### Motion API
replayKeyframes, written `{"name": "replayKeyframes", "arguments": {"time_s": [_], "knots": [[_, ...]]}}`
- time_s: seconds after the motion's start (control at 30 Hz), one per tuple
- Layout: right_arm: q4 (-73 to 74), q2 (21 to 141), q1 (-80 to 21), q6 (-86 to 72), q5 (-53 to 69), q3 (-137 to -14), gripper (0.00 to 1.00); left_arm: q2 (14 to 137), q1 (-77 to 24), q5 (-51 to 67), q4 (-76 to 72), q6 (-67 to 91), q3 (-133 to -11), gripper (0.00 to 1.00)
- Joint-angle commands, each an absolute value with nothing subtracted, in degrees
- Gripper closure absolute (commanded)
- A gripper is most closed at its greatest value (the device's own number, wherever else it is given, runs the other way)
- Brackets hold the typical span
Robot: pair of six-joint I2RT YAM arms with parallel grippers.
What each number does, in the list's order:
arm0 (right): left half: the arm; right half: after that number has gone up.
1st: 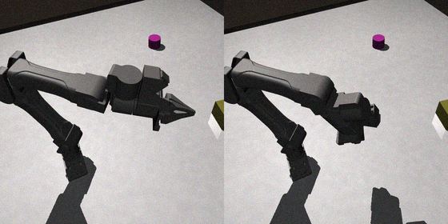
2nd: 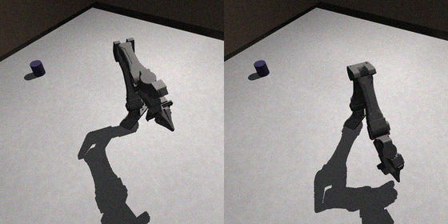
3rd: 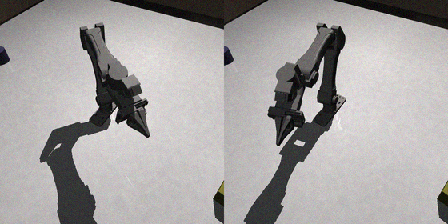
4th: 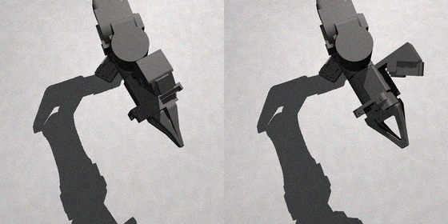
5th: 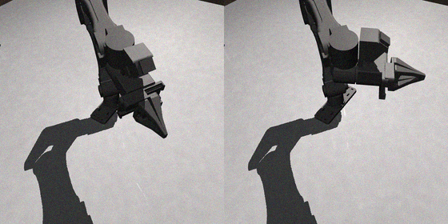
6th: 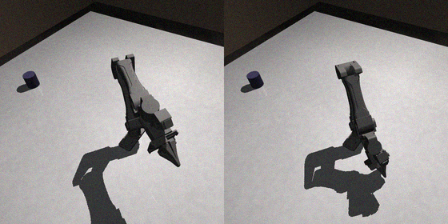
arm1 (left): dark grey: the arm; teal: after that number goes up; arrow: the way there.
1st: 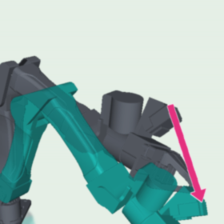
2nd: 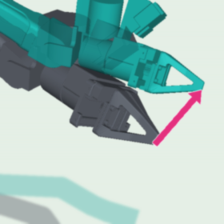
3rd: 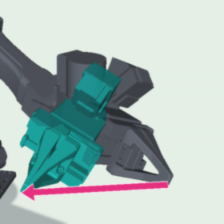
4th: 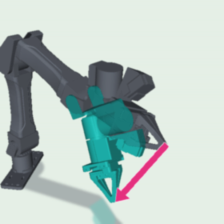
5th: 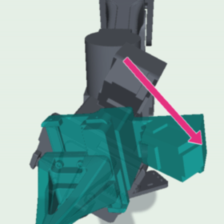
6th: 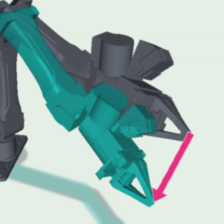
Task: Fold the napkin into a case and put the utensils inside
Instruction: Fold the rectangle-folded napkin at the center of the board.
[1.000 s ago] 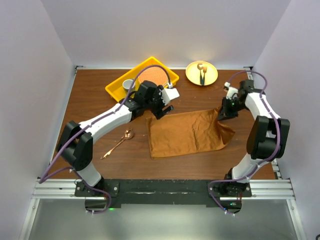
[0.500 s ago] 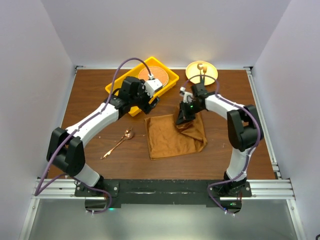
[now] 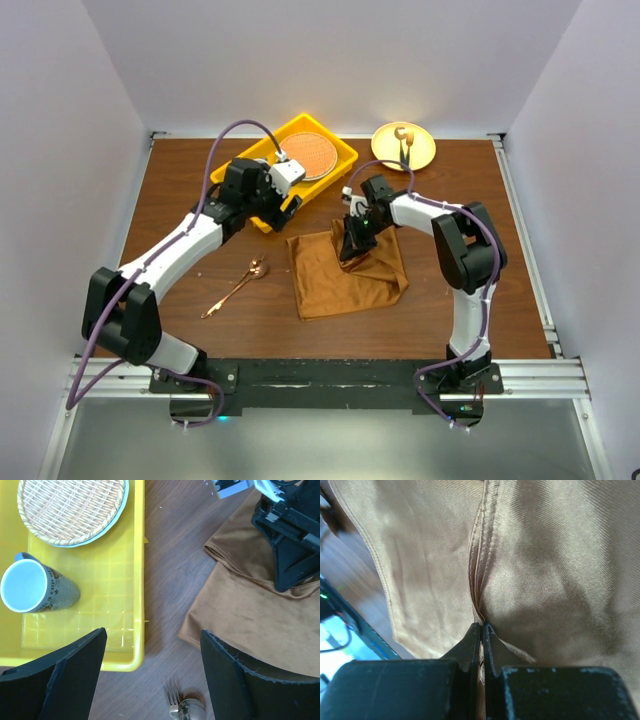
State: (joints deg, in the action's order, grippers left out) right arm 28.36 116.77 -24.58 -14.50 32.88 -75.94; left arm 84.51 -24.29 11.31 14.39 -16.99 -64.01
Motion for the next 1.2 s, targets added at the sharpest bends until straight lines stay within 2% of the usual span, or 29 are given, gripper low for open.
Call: {"name": "replayKeyframes", "arguments": {"time_s": [0.0,0.17,0.37,0.5,0.7,1.17], "knots": [[36.89,113.91,-24.43,-4.33,26.38,-74.97,1.0,81.56,-23.38,12.92,11.96,-15.82,-63.02,0.19],[44.64,111.8,-22.25,12.35,21.37,-74.62,1.0,80.86,-23.2,12.92,11.6,-16.17,-62.32,0.19],[49.91,114.16,-17.06,21.0,18.45,-81.46,1.0,80.68,-22.94,13.18,11.16,-15.03,-61.61,0.19],[52.29,111.89,-17.49,19.25,21.44,-85.95,1.0,81.04,-22.94,13.18,10.81,-14.24,-61.87,0.19],[51.86,105.65,-20.91,13.98,24.86,-82.89,1.0,81.12,-22.94,12.92,10.46,-13.36,-62.05,0.19],[48.96,106.88,-24.52,5.19,30.94,-80.51,1.0,81.74,-22.94,12.48,10.81,-11.69,-62.49,0.18]]}}
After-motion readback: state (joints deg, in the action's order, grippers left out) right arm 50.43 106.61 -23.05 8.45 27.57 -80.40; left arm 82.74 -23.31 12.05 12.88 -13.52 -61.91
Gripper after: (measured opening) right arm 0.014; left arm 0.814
